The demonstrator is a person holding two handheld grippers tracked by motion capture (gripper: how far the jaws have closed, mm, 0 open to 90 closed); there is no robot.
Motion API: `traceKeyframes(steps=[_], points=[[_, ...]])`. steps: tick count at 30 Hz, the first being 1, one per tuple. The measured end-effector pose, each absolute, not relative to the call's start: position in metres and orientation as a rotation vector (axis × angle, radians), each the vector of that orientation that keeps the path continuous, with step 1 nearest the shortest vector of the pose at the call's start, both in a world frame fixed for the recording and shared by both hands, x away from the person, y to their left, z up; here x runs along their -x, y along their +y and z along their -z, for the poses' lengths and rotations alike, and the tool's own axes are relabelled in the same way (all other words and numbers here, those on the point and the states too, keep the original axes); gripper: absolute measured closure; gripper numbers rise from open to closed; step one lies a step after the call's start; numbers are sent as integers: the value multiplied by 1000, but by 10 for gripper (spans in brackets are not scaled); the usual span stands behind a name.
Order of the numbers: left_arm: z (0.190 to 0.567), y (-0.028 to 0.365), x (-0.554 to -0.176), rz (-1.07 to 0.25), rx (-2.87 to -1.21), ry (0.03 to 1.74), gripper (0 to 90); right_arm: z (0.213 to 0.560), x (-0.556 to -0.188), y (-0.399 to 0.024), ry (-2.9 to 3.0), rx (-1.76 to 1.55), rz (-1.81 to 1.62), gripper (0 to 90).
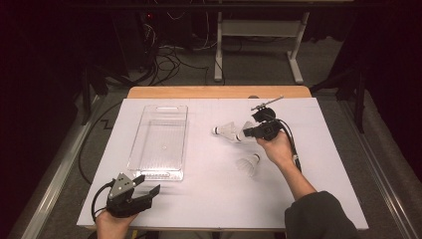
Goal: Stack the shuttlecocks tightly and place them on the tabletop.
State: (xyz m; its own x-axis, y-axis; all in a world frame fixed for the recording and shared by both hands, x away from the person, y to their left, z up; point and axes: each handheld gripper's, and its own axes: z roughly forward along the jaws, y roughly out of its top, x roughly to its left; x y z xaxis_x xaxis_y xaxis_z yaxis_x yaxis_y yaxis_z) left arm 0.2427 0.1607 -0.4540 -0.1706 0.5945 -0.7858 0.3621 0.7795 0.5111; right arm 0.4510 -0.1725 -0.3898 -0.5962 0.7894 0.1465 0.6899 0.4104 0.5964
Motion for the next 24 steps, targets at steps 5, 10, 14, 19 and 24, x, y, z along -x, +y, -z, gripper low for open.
traceKeyframes(steps=[5, 10, 14, 19, 24], points=[[454, 162, -243, -249, -739, 1782, 351, 388, -455, -171, 2485, -1335, -948, 900], [453, 162, -242, -246, -742, 1781, 351, 391, -458, -170, 2479, -1348, -960, 900], [453, 161, -242, -244, -739, 1783, 351, 392, -459, -169, 2481, -1338, -960, 900], [453, 161, -242, -245, -745, 1781, 351, 393, -462, -167, 2474, -1350, -961, 900], [454, 161, -242, -252, -761, 1773, 352, 394, -464, -165, 2464, -1362, -967, 900]])
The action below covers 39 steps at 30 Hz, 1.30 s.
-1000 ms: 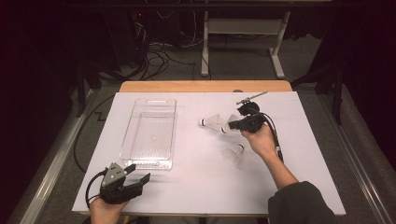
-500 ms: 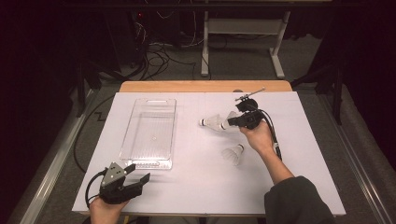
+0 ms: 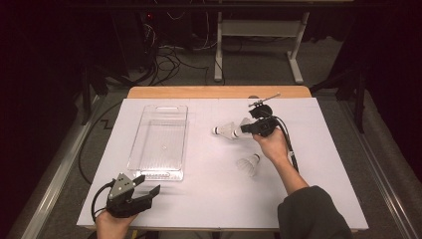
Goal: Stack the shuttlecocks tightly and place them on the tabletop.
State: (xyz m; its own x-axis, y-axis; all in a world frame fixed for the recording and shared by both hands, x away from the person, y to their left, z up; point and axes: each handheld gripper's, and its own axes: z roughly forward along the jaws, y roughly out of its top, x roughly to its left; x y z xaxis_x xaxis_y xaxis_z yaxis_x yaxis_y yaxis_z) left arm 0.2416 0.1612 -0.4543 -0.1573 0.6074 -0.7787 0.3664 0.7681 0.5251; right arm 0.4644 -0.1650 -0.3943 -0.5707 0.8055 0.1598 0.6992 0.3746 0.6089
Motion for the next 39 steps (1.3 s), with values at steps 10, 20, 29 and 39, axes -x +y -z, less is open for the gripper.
traceKeyframes(steps=[10, 20, 29, 39], points=[[455, 161, -242, -253, -766, 1771, 352, 398, -469, -161, 2461, -1369, -978, 900], [454, 161, -242, -250, -761, 1774, 352, 397, -473, -151, 2460, -1360, -985, 900], [454, 161, -241, -257, -760, 1769, 351, 403, -477, -149, 2463, -1379, -990, 900], [453, 162, -241, -248, -751, 1773, 352, 407, -477, -149, 2477, -1386, -958, 900]])
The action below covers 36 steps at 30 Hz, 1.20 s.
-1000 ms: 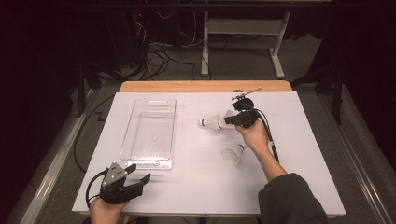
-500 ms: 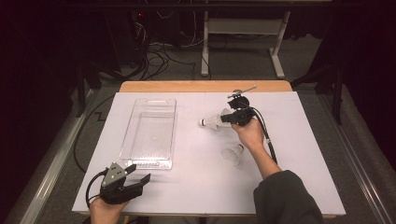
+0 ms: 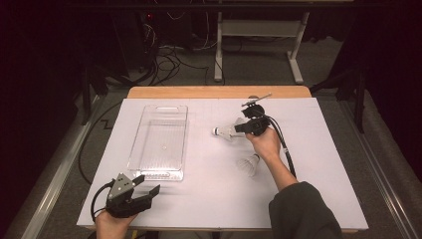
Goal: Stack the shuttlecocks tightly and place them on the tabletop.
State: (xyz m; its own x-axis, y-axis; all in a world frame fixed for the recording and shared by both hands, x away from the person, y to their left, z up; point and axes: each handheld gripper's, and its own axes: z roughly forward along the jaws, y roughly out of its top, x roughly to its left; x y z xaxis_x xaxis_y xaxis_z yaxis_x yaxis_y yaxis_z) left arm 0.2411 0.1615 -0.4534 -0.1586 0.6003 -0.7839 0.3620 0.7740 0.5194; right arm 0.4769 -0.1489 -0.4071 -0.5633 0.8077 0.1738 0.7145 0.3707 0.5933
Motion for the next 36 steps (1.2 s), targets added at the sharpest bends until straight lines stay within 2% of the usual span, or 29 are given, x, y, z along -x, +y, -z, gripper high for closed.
traceKeyframes(steps=[36], points=[[454, 161, -241, -251, -764, 1768, 353, 431, -478, -149, 2521, -1456, -819, 898]])
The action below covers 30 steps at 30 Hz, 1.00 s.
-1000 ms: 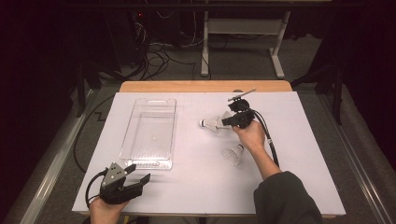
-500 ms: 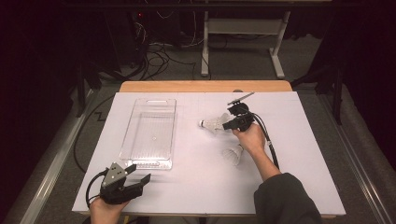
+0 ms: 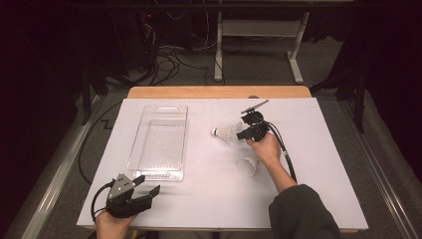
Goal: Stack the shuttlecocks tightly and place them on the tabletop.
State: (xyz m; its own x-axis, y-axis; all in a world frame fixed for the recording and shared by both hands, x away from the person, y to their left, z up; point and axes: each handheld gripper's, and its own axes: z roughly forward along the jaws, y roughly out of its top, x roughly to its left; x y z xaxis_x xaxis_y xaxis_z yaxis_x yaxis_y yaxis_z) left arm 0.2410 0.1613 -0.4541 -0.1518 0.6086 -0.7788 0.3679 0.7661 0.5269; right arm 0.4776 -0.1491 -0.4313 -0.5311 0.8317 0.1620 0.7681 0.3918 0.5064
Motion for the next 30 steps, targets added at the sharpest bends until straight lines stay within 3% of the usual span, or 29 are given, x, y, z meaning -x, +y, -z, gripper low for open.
traceKeyframes(steps=[30], points=[[455, 160, -241, -248, -775, 1766, 353, 435, -481, -140, 2508, -1464, -820, 895]])
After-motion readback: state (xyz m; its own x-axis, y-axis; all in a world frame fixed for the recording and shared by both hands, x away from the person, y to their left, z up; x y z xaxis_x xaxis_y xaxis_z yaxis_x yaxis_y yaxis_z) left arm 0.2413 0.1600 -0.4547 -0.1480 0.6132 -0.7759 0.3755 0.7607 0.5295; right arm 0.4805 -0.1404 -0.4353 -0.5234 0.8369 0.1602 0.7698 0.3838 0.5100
